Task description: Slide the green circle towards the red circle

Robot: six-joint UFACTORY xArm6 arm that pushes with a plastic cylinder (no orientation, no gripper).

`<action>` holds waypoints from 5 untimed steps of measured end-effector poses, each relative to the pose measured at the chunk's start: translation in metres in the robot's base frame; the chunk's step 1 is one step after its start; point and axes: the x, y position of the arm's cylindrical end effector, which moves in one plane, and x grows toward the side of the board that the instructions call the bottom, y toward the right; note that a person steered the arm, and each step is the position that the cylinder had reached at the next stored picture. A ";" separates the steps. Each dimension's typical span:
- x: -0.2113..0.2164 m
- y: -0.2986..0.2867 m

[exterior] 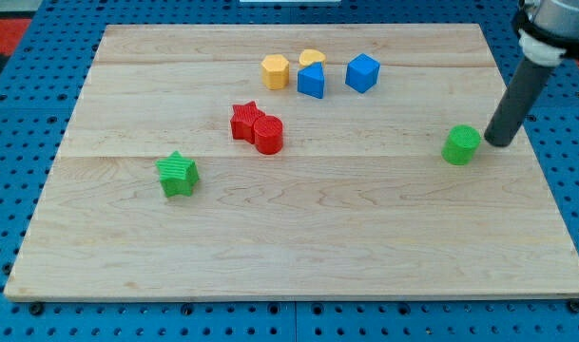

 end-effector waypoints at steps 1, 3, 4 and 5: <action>0.028 -0.063; 0.015 -0.018; -0.015 -0.051; -0.015 -0.146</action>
